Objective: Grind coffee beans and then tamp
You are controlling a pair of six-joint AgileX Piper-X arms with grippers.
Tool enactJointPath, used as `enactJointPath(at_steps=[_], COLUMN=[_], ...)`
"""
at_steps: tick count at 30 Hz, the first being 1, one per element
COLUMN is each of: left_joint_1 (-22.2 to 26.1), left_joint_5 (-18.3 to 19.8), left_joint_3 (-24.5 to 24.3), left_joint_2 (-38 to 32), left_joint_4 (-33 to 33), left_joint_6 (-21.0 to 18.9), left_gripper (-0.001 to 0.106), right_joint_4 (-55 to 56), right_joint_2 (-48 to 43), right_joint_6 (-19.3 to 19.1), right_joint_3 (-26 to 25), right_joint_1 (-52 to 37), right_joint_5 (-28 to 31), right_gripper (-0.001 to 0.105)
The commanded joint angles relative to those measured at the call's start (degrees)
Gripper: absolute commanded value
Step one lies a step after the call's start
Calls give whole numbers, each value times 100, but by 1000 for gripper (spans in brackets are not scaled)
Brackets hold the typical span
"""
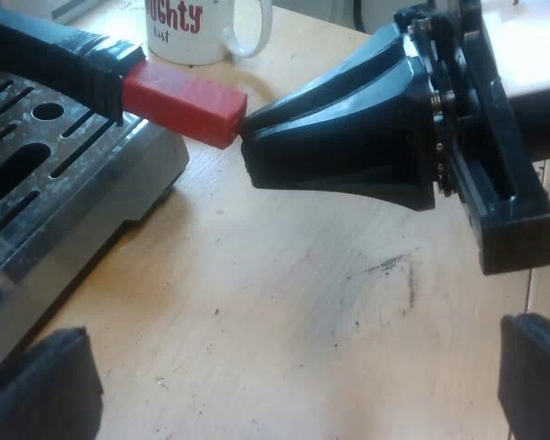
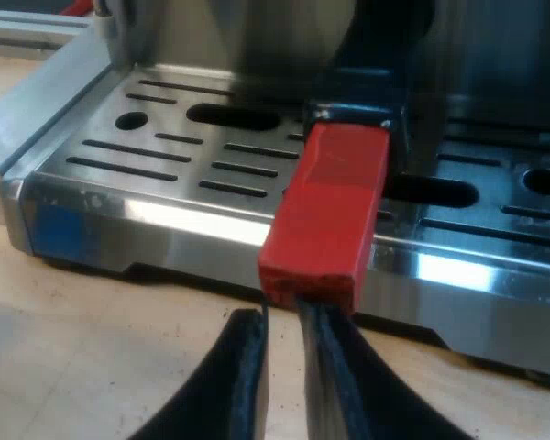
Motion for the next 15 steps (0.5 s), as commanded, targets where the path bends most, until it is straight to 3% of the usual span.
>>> enactJointPath(at_steps=[1, 8, 15], left_joint_1=[-1, -1, -1], left_joint_5=[89, 89, 89], left_joint_3=[-14, -14, -14], left_joint_2=[-8, -8, -8], left_joint_4=[-95, -95, -95], left_joint_6=[34, 34, 34], left_gripper=[90, 90, 90], right_joint_4=[-317, -337, -791], right_joint_2=[2, 2, 2], right_joint_6=[-79, -154, -710], right_joint_3=[-73, -158, -156], right_joint_1=[-311, -527, -526], right_joint_5=[318, 187, 381], right_gripper=[16, 16, 16])
